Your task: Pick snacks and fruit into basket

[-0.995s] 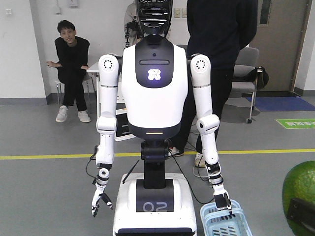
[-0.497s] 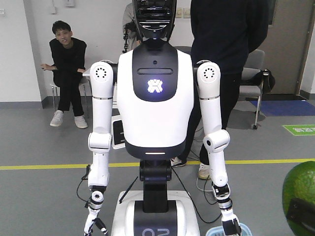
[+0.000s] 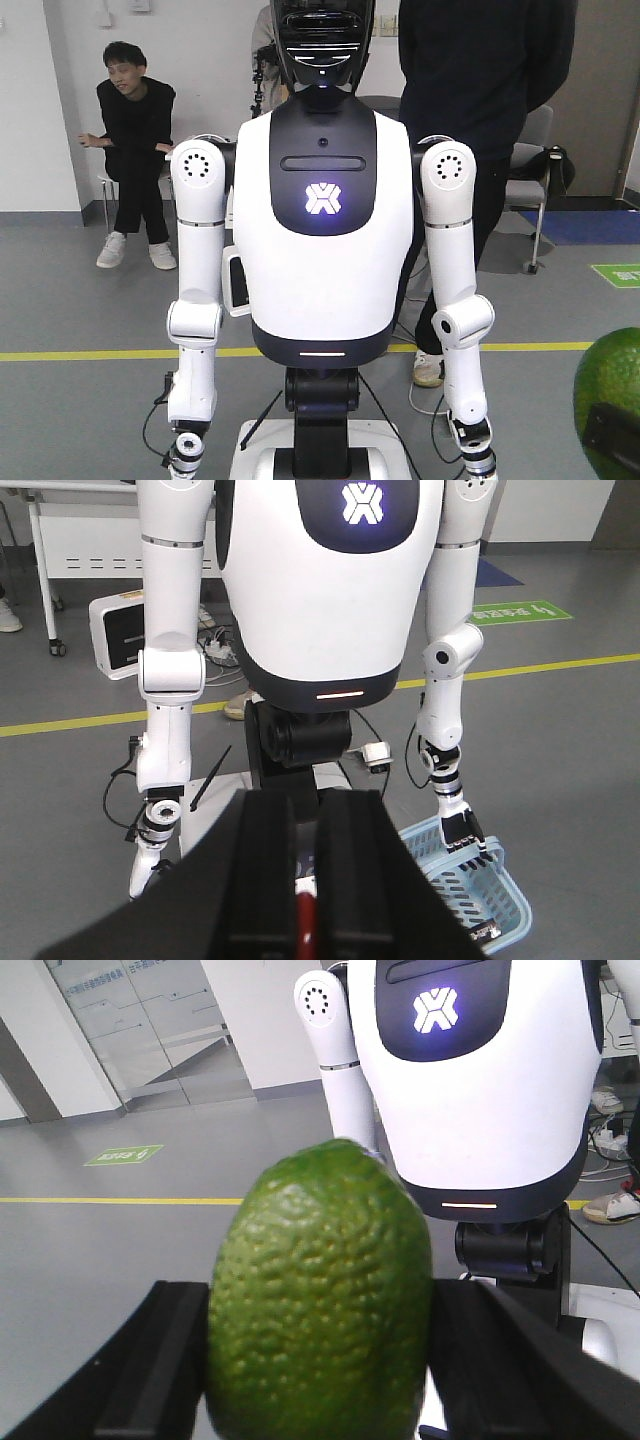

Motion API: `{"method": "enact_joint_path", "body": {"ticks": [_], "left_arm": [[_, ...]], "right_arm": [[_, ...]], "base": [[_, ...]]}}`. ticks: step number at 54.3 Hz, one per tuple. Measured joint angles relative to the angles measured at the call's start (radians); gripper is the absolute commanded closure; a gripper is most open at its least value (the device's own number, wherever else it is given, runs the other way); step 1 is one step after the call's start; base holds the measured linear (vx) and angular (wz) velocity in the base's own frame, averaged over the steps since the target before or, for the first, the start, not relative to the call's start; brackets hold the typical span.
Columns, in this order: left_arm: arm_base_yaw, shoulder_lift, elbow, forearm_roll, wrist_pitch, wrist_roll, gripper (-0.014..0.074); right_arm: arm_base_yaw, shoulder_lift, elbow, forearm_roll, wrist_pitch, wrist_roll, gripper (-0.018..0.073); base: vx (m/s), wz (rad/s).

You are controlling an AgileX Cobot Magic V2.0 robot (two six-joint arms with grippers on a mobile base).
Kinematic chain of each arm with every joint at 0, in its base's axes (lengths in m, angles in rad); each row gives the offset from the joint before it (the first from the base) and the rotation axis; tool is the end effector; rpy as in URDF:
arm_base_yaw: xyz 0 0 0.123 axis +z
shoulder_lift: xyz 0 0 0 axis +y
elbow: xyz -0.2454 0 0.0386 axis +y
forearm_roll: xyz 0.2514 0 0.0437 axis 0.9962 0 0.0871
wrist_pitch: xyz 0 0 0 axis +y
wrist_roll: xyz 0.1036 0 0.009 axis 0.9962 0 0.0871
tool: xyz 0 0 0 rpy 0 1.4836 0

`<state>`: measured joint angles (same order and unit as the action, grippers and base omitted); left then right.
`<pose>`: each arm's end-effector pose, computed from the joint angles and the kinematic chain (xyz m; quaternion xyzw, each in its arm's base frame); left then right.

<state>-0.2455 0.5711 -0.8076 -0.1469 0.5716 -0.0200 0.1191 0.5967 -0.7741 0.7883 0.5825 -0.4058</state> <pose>0.1427 -0.0443 0.3645 0.0644 0.7847 -0.1497 0.5980 0.1469 0.0585 0.3639 -0.0628 0.7577 0.2781 0.5871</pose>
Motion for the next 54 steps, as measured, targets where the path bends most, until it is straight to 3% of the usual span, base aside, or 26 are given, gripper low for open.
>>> {"method": "enact_joint_path", "body": {"ticks": [54], "left_arm": [[0.0,0.0,0.0,0.0,0.0,0.0,0.0605]], "right_arm": [[0.0,0.0,0.001,0.0,0.0,0.0,0.0568]], "base": [[0.03,0.01]]}}
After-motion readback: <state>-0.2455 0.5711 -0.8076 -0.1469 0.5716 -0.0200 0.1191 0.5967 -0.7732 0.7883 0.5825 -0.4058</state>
